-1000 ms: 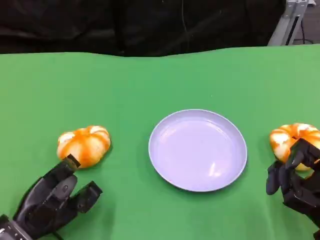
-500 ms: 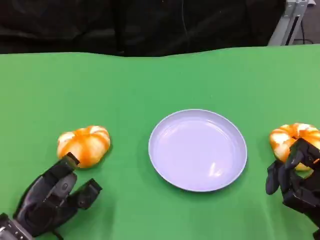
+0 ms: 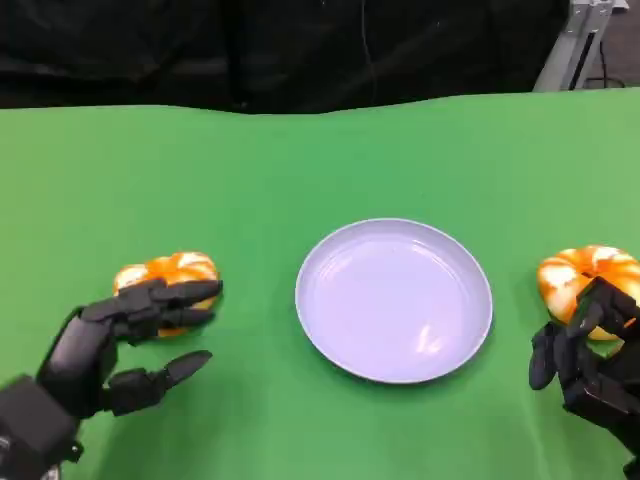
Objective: Grasp the bread from the table and place it into the plate.
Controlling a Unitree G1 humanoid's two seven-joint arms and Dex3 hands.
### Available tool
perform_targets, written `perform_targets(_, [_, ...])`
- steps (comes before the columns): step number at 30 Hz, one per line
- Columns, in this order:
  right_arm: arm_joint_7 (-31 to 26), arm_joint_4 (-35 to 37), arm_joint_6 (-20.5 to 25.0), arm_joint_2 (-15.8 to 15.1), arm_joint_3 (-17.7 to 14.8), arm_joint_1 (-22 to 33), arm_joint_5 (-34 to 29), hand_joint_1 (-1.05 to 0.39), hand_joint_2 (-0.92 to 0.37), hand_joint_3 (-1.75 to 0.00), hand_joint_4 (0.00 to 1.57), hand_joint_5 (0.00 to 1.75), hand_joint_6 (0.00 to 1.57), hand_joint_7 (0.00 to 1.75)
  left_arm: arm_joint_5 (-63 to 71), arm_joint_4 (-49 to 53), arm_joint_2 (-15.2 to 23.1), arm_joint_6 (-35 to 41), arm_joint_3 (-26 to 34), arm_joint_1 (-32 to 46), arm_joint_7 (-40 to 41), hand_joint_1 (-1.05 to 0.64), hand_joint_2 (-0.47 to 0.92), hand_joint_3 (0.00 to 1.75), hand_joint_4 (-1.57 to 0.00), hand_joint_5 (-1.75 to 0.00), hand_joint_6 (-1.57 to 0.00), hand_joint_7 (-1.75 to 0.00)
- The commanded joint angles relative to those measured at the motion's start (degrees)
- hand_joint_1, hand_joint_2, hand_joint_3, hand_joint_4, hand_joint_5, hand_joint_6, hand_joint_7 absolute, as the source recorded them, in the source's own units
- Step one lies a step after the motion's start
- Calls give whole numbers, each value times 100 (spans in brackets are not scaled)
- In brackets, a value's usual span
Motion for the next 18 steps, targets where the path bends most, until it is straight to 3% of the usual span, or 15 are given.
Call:
perform_targets(1, [-20, 69, -47, -117, -71, -81, 19, -5, -45, -144, 93, 175, 78, 168, 3037, -1419, 645, -109, -291, 316, 2858, -78, 92, 18, -42, -9, -51, 0])
perform_targets(6, [-15, 81, -55, -113, -69, -90, 22, -5, -45, -144, 93, 175, 78, 168, 4270, -2002, 961, 664, -761, 383, 4128, -83, 92, 19, -34, -3, -44, 0])
perform_targets(8, [-8, 109, -72, -100, -66, -98, 16, -5, -45, -144, 93, 175, 78, 168, 4972, -2186, 1256, 1512, -1108, 94, 4357, -87, 92, 17, -32, -2, -39, 0])
perform_targets(12, [0, 135, -90, -86, -69, -103, 13, -4, -45, -146, 93, 175, 78, 169, 5267, -2326, 1554, 2491, -1694, -199, 4358, -94, 92, 12, -29, 0, -35, 0])
perform_targets(18, [17, 140, -103, -79, -70, -96, 21, -4, -44, -148, 93, 175, 78, 169, 5052, -2312, 1822, 3148, -2322, -425, 4179, -98, 92, 9, -25, 0, -33, 0])
